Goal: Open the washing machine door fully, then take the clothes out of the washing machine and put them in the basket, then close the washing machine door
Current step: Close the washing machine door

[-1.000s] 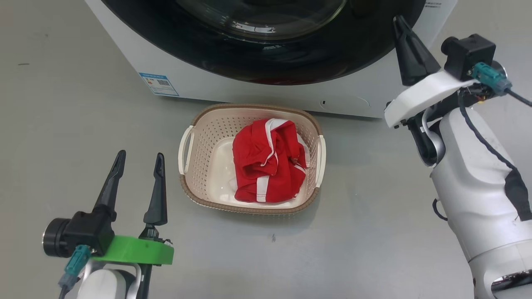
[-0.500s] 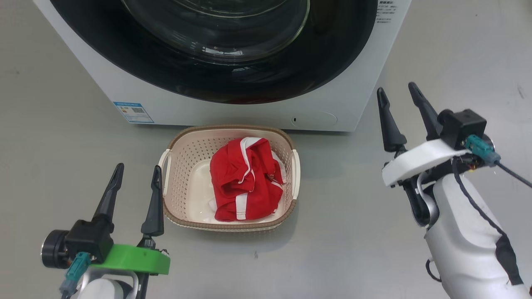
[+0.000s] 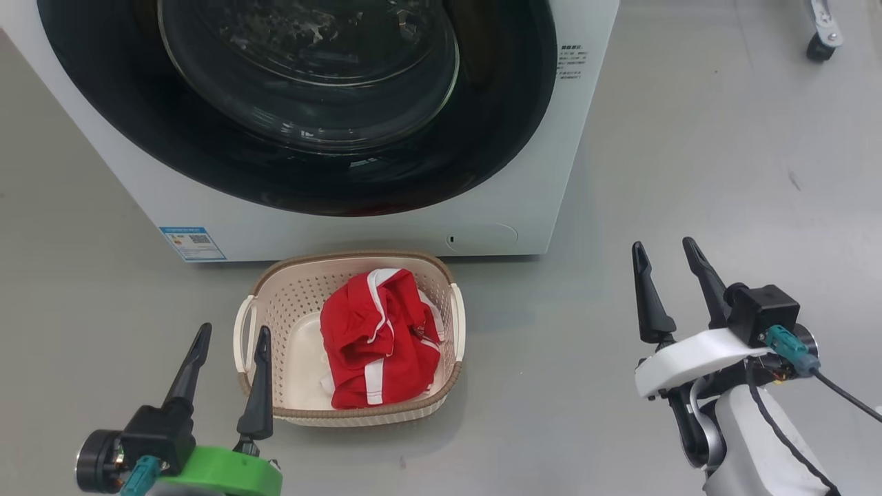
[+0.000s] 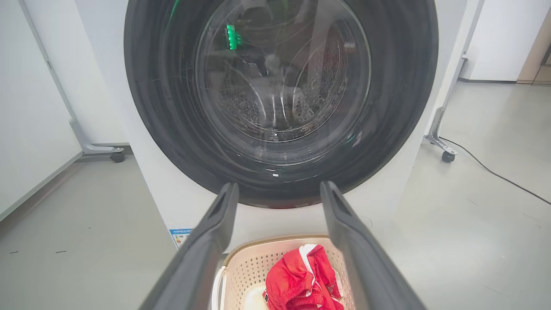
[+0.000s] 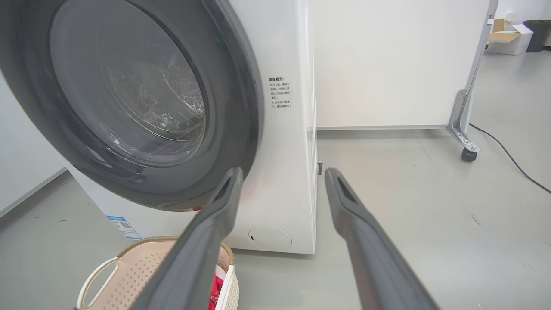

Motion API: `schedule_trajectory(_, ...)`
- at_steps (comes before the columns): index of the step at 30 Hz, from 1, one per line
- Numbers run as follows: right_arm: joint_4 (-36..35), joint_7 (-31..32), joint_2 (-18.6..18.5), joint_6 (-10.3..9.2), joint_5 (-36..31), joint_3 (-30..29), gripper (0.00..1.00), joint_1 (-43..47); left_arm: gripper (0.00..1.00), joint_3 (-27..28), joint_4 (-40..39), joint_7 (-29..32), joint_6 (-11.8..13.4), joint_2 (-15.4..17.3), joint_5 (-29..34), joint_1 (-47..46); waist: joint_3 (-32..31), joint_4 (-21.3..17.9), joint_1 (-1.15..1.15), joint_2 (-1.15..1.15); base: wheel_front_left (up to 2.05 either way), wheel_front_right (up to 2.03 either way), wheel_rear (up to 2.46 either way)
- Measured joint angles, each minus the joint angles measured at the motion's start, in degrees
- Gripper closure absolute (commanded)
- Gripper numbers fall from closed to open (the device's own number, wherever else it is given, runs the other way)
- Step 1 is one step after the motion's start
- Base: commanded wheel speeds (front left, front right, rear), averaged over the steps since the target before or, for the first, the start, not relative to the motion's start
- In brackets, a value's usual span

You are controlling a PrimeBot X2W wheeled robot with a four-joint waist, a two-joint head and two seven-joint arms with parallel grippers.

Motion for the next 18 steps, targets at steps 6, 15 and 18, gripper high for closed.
schedule_trajectory(6, -3.07, 0.01, 0.21, -0.16, -0.63, 0.1, 0.0, 4.7, 0.0, -0.65, 0.48, 0.0, 0.0, 0.02, 0.05, 1.75, -2.26, -1.41, 0.0, 0.0, 0.0, 0.0, 0.0)
schedule_trajectory(15, -7.17, 0.01, 0.58, -1.14, -1.38, 0.83, 0.0, 11.11, 0.0, -1.25, 0.92, 0.0, 0.0, 0.02, 0.05, 4.11, -5.29, -3.1, 0.0, 0.0, 0.0, 0.0, 0.0)
schedule_trajectory(18, -7.99, 0.01, 0.71, -1.2, -1.38, 1.04, 0.0, 13.13, 0.0, -1.53, 0.92, 0.0, 0.0, 0.02, 0.05, 4.37, -6.06, -3.46, 0.0, 0.0, 0.0, 0.0, 0.0)
